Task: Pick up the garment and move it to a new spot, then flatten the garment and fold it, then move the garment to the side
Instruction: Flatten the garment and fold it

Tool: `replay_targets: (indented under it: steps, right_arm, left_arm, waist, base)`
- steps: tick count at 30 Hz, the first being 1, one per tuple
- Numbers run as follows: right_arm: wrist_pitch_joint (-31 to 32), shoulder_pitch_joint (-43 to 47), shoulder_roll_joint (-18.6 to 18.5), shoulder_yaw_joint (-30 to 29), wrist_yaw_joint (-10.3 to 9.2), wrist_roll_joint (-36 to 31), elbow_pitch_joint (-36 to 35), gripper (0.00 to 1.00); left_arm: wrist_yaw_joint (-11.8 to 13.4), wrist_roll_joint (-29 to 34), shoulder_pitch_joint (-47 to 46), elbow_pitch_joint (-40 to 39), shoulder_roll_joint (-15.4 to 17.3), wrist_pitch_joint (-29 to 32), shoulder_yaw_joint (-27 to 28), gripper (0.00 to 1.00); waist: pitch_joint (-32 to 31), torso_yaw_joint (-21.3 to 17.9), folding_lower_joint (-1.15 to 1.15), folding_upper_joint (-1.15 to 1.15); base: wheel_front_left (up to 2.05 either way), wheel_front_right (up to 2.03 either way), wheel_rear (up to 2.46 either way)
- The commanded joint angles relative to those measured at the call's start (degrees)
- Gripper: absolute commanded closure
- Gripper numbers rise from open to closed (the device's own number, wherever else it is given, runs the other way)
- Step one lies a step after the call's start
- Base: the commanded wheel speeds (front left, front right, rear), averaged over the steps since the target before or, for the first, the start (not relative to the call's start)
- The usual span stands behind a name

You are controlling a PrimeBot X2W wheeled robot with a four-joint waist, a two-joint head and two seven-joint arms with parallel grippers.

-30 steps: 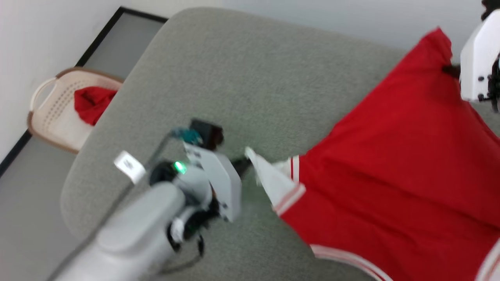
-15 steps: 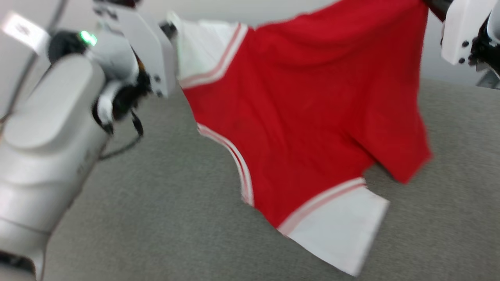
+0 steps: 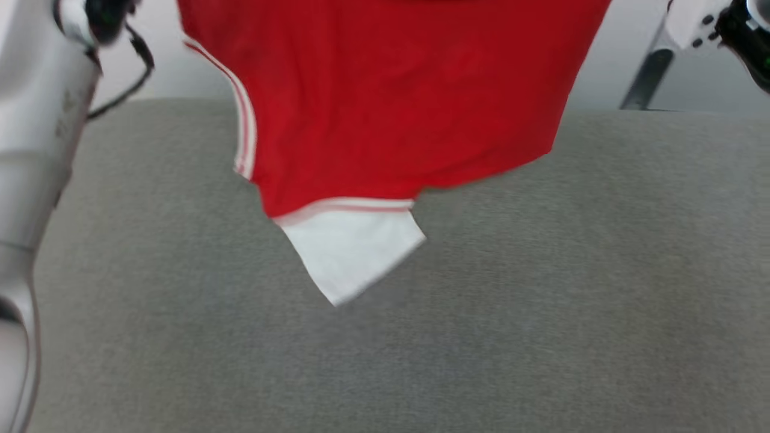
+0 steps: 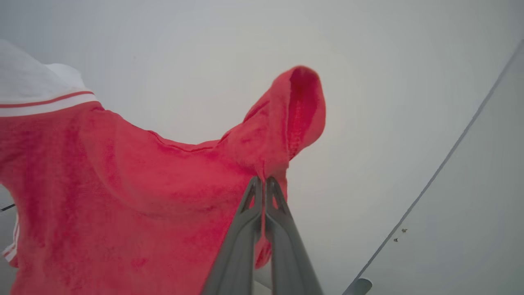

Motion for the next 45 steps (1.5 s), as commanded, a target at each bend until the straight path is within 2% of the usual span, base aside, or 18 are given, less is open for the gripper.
replay_targets:
  steps: [1,14,21,27,32,36,41,45]
  right_arm:
    - [-0.7,-1.0,0.7,-0.3,-0.04,-0.3,-0.1,1.00]
    - [-5.7,-4.1,3.7,-1.4,-0.04,-2.3,3.0,1.00]
    - [-11.2,-9.0,7.4,-3.2,-0.04,-5.1,8.1,1.00]
    - [-18.2,-13.9,9.3,-4.7,-0.04,-8.7,13.1,1.00]
    - [-23.8,-17.6,9.6,-7.1,-0.04,-11.3,18.4,1.00]
    - [-25.9,-19.0,10.5,-8.2,-0.04,-12.4,21.9,1.00]
    - [-27.1,-17.7,11.0,-7.0,-0.04,-13.6,24.7,1.00]
    - [-27.6,-16.5,10.8,-5.6,-0.04,-12.7,25.3,1.00]
  left_arm:
    - [-0.6,0.7,-1.3,1.0,-0.1,-0.5,0.1,1.00]
    - [-3.0,2.2,-11.6,11.9,-2.6,-6.9,0.3,1.00]
    - [-3.2,3.9,-18.8,16.1,-1.6,-10.8,0.3,1.00]
    - [-4.1,5.7,-26.3,18.3,-0.5,-14.9,0.0,1.00]
    - [-5.2,5.8,-31.5,20.1,-1.9,-17.3,0.0,1.00]
    - [-6.2,5.4,-31.8,21.5,-3.3,-19.1,-0.2,1.00]
    - [-7.4,4.3,-29.7,23.0,-4.4,-20.7,-0.4,1.00]
    - [-7.8,3.0,-26.5,23.9,-4.8,-19.5,-0.9,1.00]
  waist:
    - [0.2,-2.9,0.00,0.00]
    - [4.4,-7.1,0.00,0.00]
    - [10.9,-9.6,0.00,0.00]
    - [17.8,-10.7,0.00,0.00]
    - [22.7,-9.2,0.00,0.00]
    - [25.0,-7.1,0.00,0.00]
    - [24.1,-5.2,0.00,0.00]
    - [21.7,-4.2,0.00,0.00]
  base:
    - [0.00,0.00,0.00]
    - [0.00,0.00,0.00]
    - [0.00,0.00,0.00]
    - [0.00,0.00,0.00]
    - [0.00,0.00,0.00]
    - [0.00,0.00,0.00]
    - [0.00,0.00,0.00]
    - [0.00,0.00,0.00]
